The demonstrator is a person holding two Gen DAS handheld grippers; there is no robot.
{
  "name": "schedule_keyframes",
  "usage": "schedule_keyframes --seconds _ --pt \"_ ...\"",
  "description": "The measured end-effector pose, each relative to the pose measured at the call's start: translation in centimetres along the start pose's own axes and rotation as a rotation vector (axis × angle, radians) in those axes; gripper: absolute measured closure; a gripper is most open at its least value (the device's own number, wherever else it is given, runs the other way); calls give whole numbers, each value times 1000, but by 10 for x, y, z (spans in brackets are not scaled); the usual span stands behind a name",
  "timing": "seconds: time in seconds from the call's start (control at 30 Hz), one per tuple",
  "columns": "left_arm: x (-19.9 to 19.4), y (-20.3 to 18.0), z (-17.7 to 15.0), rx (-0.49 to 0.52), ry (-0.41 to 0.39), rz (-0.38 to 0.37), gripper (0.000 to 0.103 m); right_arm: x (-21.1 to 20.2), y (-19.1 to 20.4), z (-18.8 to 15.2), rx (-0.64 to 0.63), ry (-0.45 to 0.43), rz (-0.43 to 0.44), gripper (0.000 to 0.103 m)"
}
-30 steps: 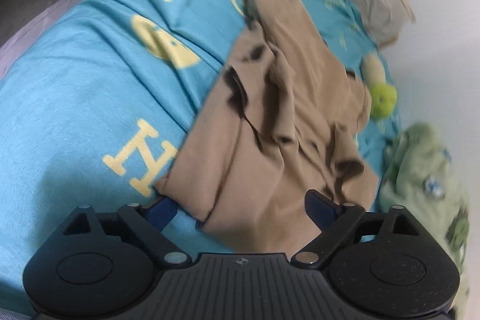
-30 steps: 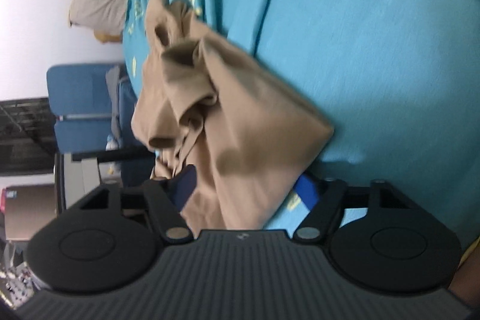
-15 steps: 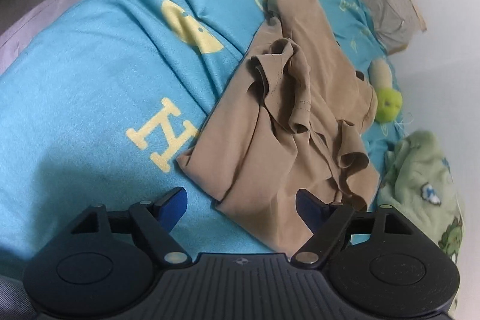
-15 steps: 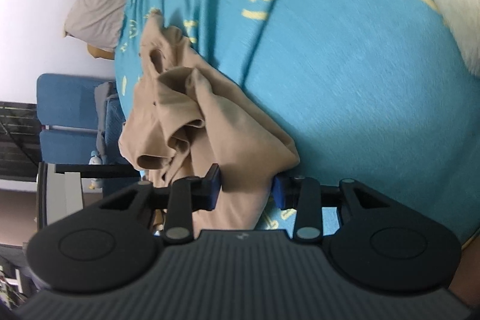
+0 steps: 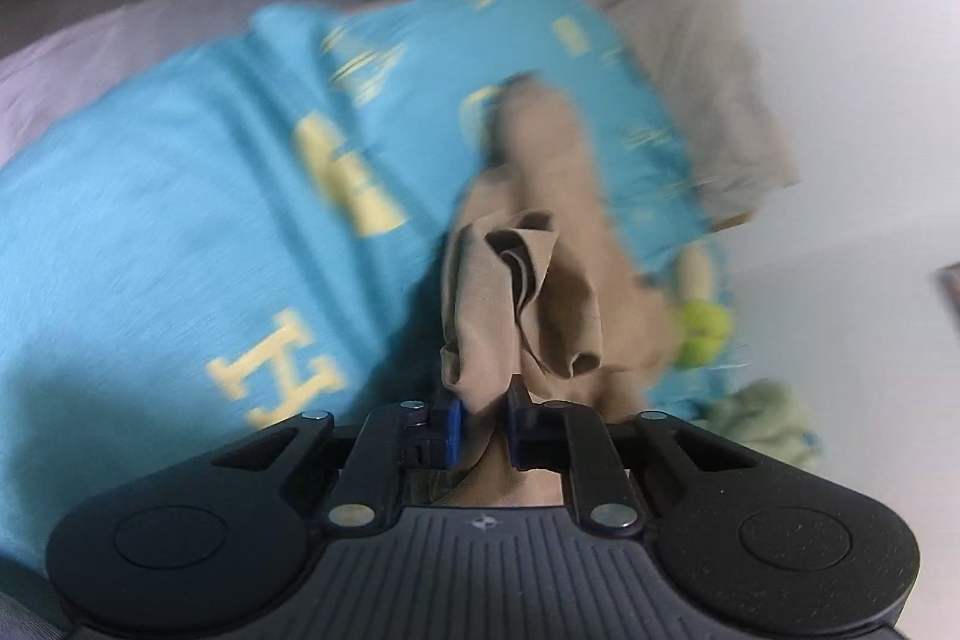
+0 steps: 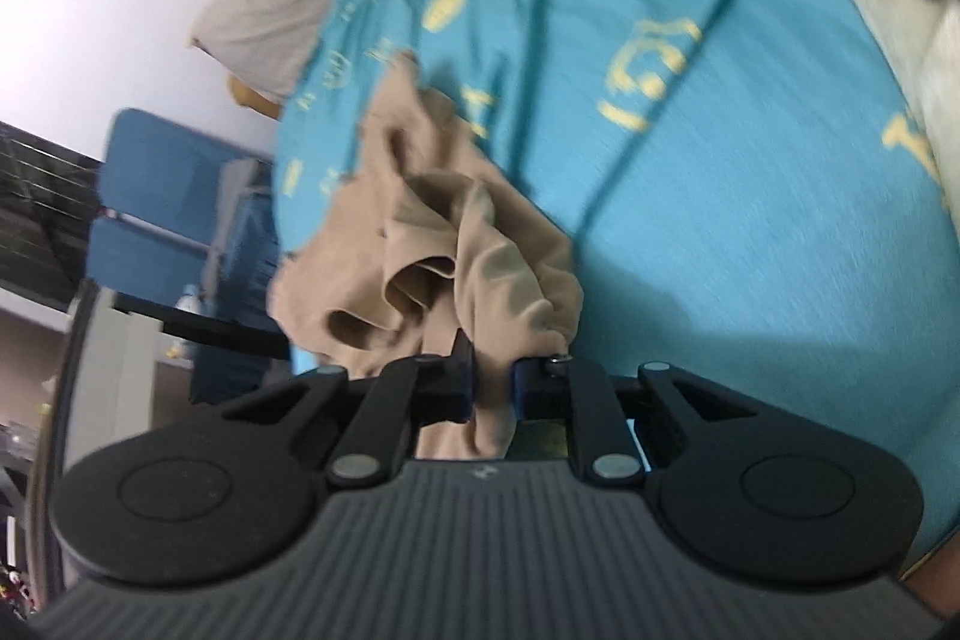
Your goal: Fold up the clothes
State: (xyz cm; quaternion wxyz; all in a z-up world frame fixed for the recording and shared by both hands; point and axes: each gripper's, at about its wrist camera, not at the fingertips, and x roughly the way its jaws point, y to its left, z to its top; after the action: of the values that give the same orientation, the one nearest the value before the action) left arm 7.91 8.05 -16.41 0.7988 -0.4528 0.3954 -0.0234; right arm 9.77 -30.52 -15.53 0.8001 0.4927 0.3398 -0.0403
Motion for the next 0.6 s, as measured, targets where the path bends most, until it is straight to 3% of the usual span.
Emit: schedule_keyframes --seconds 0.13,0.3,0.47,0.6 --pt "-30 -32 0 72 -69 -83 93 -30 24 10 -41 -43 66 89" --pt "-87 -66 -12 161 -99 -88 93 -72 42 10 -65 -45 113 90" --pt "-153 -62 -41 122 -98 -114 93 -122 39 -7 -63 -13 137 90" --pt "-177 -45 -57 60 -104 -115 93 -149 26 -22 -41 21 148 90"
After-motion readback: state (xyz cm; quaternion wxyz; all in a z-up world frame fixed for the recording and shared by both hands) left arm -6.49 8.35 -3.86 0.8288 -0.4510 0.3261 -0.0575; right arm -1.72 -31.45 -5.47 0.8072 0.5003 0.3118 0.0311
